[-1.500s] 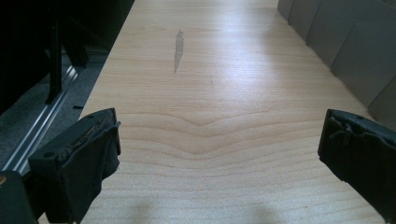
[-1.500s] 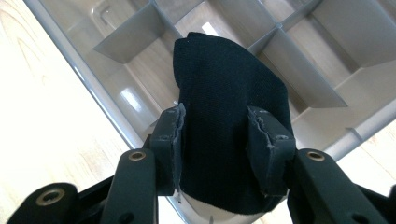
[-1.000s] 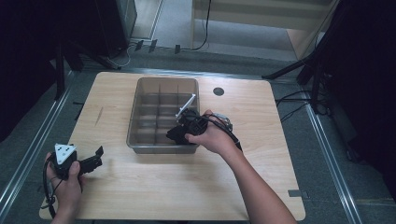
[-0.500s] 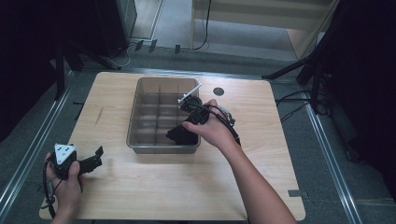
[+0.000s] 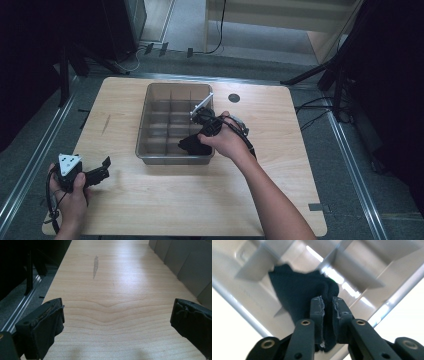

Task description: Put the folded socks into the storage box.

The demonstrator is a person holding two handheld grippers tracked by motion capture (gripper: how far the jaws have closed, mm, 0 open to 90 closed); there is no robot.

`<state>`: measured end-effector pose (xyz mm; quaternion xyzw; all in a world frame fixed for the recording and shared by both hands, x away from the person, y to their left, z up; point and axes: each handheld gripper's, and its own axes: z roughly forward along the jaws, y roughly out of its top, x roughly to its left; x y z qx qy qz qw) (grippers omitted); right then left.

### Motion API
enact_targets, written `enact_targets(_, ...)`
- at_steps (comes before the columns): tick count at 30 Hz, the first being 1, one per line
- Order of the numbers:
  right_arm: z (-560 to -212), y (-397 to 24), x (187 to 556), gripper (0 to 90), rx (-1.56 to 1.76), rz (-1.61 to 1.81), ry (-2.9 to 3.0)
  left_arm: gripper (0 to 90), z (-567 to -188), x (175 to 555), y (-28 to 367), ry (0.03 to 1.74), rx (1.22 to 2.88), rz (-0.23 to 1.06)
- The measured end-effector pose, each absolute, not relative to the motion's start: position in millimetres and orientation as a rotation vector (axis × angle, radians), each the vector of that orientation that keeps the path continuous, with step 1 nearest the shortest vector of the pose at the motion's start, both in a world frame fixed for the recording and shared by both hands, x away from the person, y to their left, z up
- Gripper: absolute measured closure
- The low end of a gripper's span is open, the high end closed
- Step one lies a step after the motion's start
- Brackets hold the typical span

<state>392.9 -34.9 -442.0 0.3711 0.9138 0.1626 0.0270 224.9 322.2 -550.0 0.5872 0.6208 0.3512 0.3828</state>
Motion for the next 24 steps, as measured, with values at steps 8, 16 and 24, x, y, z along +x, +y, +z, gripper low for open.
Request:
enact_targets(8,-463,-32,383,81.6,1.117,0.370,2.847,0.0,-550,225,322,1.583,1.501,0.900)
enact_targets(16,-469,-30,382,76.3,1.121,0.346,2.848,0.0,-550,225,322,1.584,1.498,0.898)
enact_targets(24,-435,-40,381,72.7,1.126,0.501,2.832,0.0,-550,225,322,1.585,1.498,0.897)
